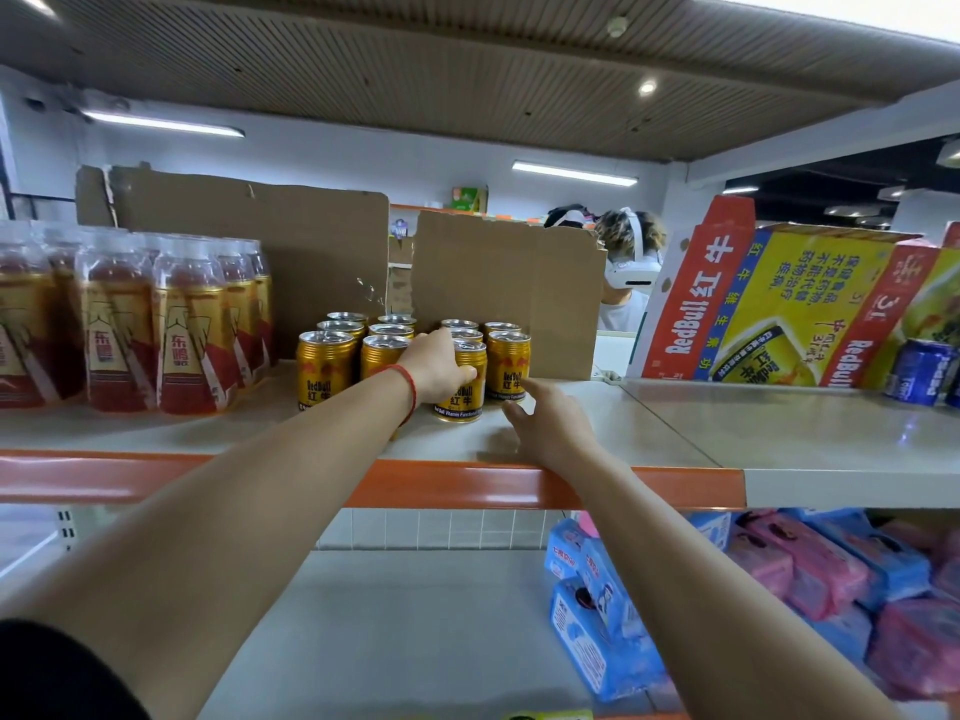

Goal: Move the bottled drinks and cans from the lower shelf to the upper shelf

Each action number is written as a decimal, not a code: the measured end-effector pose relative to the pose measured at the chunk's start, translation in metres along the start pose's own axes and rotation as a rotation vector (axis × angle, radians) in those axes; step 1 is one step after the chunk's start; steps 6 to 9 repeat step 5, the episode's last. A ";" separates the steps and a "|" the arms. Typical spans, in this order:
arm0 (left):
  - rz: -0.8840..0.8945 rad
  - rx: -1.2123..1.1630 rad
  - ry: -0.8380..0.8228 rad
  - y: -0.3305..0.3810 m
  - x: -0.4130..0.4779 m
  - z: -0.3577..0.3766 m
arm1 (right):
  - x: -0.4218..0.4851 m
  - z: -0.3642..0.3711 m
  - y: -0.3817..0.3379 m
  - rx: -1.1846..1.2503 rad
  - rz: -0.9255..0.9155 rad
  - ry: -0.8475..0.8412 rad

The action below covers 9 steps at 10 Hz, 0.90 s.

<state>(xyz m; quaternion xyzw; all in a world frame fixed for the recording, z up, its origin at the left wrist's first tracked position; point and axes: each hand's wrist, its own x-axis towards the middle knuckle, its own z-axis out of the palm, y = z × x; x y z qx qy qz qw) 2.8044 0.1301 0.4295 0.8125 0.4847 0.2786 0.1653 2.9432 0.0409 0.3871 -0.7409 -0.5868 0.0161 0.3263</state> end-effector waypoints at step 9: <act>0.127 -0.078 0.196 -0.002 -0.047 0.004 | -0.019 -0.009 -0.005 0.076 -0.040 0.071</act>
